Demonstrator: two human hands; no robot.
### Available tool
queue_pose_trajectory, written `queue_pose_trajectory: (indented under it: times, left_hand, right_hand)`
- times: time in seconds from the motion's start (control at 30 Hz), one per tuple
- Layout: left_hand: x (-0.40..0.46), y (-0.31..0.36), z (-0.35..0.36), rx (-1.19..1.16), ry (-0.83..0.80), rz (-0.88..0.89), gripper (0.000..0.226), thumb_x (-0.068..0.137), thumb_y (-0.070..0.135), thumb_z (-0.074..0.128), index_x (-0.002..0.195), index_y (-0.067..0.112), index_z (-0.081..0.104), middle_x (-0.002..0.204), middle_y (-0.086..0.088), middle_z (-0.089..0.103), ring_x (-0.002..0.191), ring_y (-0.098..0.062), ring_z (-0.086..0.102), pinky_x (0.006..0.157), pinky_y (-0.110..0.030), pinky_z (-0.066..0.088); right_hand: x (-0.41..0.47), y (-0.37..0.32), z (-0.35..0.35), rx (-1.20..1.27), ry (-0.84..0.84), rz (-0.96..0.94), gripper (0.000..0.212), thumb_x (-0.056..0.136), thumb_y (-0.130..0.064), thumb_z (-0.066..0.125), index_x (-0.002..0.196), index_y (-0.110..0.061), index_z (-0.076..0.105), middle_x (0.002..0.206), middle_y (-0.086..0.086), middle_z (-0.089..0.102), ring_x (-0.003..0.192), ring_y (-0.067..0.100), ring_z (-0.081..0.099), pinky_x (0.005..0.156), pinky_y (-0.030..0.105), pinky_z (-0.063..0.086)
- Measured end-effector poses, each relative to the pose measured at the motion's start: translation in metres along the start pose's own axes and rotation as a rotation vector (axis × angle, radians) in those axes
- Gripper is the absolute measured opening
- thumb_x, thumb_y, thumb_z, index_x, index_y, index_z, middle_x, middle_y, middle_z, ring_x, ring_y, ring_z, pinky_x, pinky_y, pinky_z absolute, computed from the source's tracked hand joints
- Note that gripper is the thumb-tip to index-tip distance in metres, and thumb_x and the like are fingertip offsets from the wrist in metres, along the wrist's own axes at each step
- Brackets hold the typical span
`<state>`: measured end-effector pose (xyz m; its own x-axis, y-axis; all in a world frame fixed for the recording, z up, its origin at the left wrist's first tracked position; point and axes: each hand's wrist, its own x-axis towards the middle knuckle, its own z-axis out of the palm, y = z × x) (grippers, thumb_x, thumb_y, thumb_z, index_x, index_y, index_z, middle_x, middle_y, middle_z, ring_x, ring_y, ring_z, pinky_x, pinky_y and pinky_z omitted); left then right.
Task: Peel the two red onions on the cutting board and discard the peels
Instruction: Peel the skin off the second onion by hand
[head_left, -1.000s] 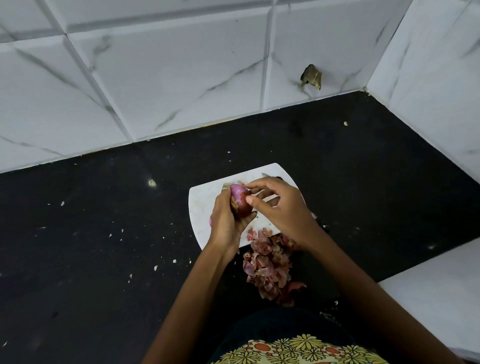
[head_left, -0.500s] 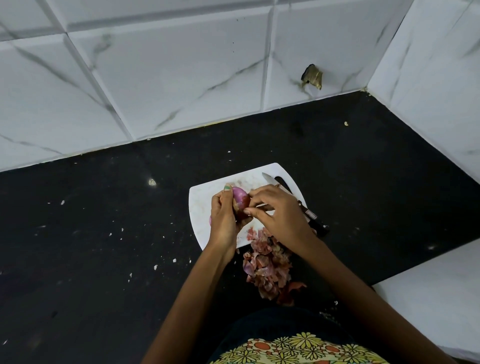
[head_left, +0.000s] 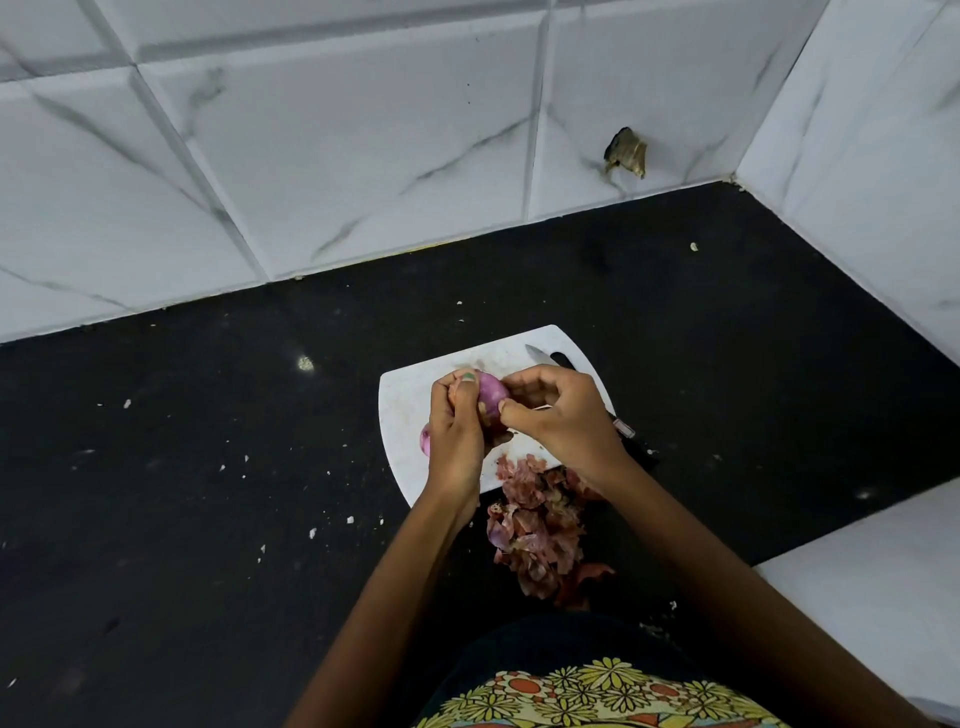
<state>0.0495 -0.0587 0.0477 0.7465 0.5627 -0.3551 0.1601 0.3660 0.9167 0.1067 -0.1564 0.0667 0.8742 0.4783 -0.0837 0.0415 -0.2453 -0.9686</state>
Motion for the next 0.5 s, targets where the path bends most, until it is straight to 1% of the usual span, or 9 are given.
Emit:
queue_pose_trajectory:
  times: [0.1, 0.23, 0.27, 0.33, 0.37, 0.4, 0.43, 0.5]
  left_hand:
    - [0.0012, 0.0003, -0.0005, -0.022, 0.013, -0.008, 0.025, 0.104, 0.029, 0.036, 0.116, 0.013, 0.049, 0.108, -0.014, 0.06, 0.085, -0.018, 0.062, 0.059, -0.022, 0.053]
    - [0.0018, -0.0001, 0.0017, -0.05, 0.041, -0.034, 0.023, 0.103, 0.031, 0.036, 0.114, 0.017, 0.05, 0.117, -0.014, 0.053, 0.095, -0.024, 0.06, 0.058, -0.024, 0.053]
    - [0.0015, 0.0008, 0.002, -0.055, 0.052, -0.032, 0.021, 0.102, 0.031, 0.037, 0.111, 0.019, 0.05, 0.116, -0.012, 0.053, 0.097, -0.026, 0.06, 0.058, -0.025, 0.053]
    - [0.0012, 0.0027, 0.0018, -0.073, 0.065, -0.028, 0.017, 0.102, 0.031, 0.038, 0.109, 0.02, 0.051, 0.111, -0.007, 0.054, 0.096, -0.024, 0.062, 0.06, -0.026, 0.054]
    - [0.0009, 0.0036, 0.0014, -0.082, 0.066, -0.025, 0.017, 0.103, 0.03, 0.038, 0.109, 0.02, 0.05, 0.107, -0.003, 0.055, 0.092, -0.021, 0.063, 0.062, -0.027, 0.054]
    - [0.0001, 0.0043, 0.0009, -0.089, 0.064, -0.02, 0.017, 0.103, 0.028, 0.038, 0.11, 0.018, 0.049, 0.101, -0.001, 0.055, 0.087, -0.016, 0.063, 0.064, -0.027, 0.055]
    - [-0.0008, 0.005, 0.0008, -0.093, 0.061, -0.015, 0.017, 0.104, 0.027, 0.037, 0.111, 0.016, 0.048, 0.096, 0.001, 0.056, 0.081, -0.011, 0.063, 0.066, -0.027, 0.056]
    - [-0.0024, 0.0054, 0.001, -0.088, 0.054, 0.0, 0.019, 0.104, 0.026, 0.035, 0.114, 0.013, 0.046, 0.09, 0.0, 0.057, 0.072, -0.005, 0.064, 0.067, -0.026, 0.057]
  right_hand:
    - [-0.0002, 0.0011, -0.0003, -0.013, -0.002, -0.021, 0.021, 0.075, -0.002, 0.069, 0.094, -0.01, 0.073, 0.084, 0.001, 0.074, 0.077, 0.012, 0.071, 0.073, 0.026, 0.059]
    - [0.0022, 0.0062, -0.0023, -0.006, 0.062, -0.013, 0.024, 0.078, 0.006, 0.06, 0.092, -0.008, 0.074, 0.081, 0.006, 0.073, 0.075, 0.017, 0.071, 0.074, 0.037, 0.06]
    - [0.0025, 0.0059, -0.0022, 0.006, 0.062, -0.004, 0.023, 0.079, 0.006, 0.06, 0.091, -0.008, 0.074, 0.081, 0.005, 0.073, 0.076, 0.016, 0.071, 0.074, 0.038, 0.06]
    - [0.0029, 0.0045, -0.001, 0.047, 0.062, 0.019, 0.013, 0.083, -0.003, 0.065, 0.086, -0.012, 0.072, 0.078, 0.002, 0.072, 0.076, 0.015, 0.071, 0.075, 0.039, 0.06]
    - [0.0023, 0.0032, -0.0005, 0.078, 0.055, 0.031, 0.005, 0.084, -0.009, 0.068, 0.085, -0.013, 0.071, 0.077, 0.001, 0.071, 0.076, 0.015, 0.071, 0.074, 0.039, 0.06]
    - [0.0014, 0.0012, 0.0, 0.096, 0.047, 0.036, 0.004, 0.083, -0.015, 0.071, 0.085, -0.013, 0.069, 0.077, 0.0, 0.071, 0.076, 0.013, 0.071, 0.073, 0.037, 0.06]
    - [0.0004, 0.0, 0.0007, 0.084, 0.038, 0.022, 0.01, 0.081, -0.019, 0.074, 0.086, -0.013, 0.068, 0.077, -0.002, 0.07, 0.075, 0.011, 0.07, 0.072, 0.033, 0.06]
    - [-0.0014, 0.0, 0.0029, 0.011, 0.017, -0.026, 0.017, 0.077, -0.021, 0.078, 0.087, -0.014, 0.066, 0.082, -0.005, 0.07, 0.078, 0.006, 0.069, 0.072, 0.023, 0.058]
